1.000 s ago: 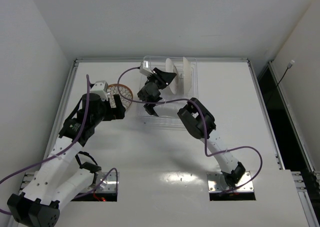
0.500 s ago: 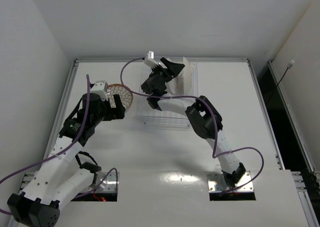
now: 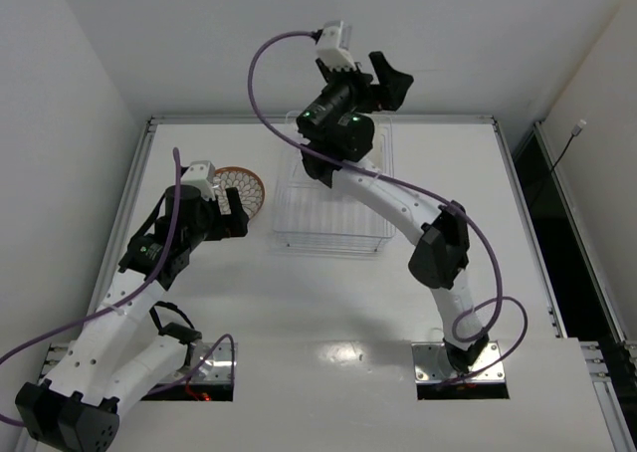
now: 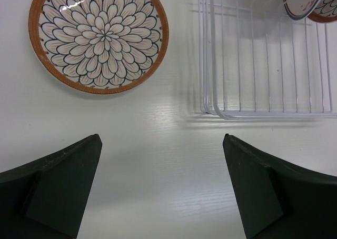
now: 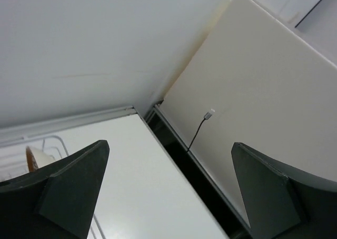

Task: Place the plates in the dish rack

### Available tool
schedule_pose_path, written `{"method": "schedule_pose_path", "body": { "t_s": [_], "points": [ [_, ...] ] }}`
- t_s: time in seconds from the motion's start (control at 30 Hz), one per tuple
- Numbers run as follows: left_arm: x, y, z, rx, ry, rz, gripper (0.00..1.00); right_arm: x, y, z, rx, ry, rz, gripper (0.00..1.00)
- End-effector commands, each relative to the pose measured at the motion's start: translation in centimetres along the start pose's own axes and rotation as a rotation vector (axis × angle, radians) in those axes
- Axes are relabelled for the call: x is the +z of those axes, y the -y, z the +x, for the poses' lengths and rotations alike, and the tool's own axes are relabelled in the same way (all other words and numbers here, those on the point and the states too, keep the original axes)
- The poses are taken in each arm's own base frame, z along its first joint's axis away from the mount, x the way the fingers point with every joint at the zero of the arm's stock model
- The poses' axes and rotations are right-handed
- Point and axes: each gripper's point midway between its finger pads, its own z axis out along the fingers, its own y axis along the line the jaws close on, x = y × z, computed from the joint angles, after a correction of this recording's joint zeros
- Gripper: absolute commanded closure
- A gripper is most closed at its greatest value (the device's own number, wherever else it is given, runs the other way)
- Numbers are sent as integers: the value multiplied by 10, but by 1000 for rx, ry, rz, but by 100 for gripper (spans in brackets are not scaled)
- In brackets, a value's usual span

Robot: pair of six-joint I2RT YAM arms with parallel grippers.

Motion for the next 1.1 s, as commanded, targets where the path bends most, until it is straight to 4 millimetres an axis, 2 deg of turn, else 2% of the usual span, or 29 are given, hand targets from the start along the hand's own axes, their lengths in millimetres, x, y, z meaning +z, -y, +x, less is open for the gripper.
{"method": "schedule_pose_path", "body": {
  "t_s": [0.0,0.27,0.33,0.37,0.4,0.47,0.57,0.6,0.63,0.73,0.77,0.8,0.83,0.87,0.9,0.93,0.97,1.0,1.07],
  "points": [
    [-1,3,-4,-7,15,7,0,-13,30,22,429,-244,-60,0],
    [-1,2,-4,-17,18,-2,0,7,83,-12,586,-106,34,0],
    [-1,2,-4,-17,18,-2,0,9,93,-14,649,-66,60,0],
    [-1,2,-4,-17,18,-2,0,11,104,-14,721,8,112,0],
    [1,2,-2,-16,9,-5,0,6,89,-9,640,65,109,0],
    [1,2,-2,-16,9,-5,0,4,106,-25,669,227,155,0],
    [1,1,0,-15,1,-8,0,-1,93,-31,734,242,132,0],
    [1,1,0,-15,1,-8,0,-4,96,-37,772,236,119,0],
    [1,1,0,-15,1,-8,0,-4,92,-38,769,228,104,0],
    [1,1,0,-15,1,-8,0,-11,85,-58,737,271,8,0],
    [1,1,0,-15,1,-8,0,-18,72,-64,763,302,-56,0],
    [1,1,0,-15,1,-8,0,-20,58,-71,645,327,-123,0],
    [1,1,0,-15,1,-8,0,-27,73,-90,667,392,-187,0],
    [0,2,0,-15,-2,0,0,-32,67,-101,765,410,-278,0],
    [2,2,2,-14,-11,-3,0,-40,43,-101,628,410,-400,0],
    [2,2,2,-14,-11,-3,0,-56,35,-121,640,492,-552,0],
    [2,2,2,-5,-11,-3,0,-56,52,-136,697,517,-638,0],
    [2,2,2,-4,-11,-3,0,-67,33,-137,699,500,-773,0],
    [2,3,2,-5,-14,6,0,-69,34,-146,678,508,-816,0]
  ]
}}
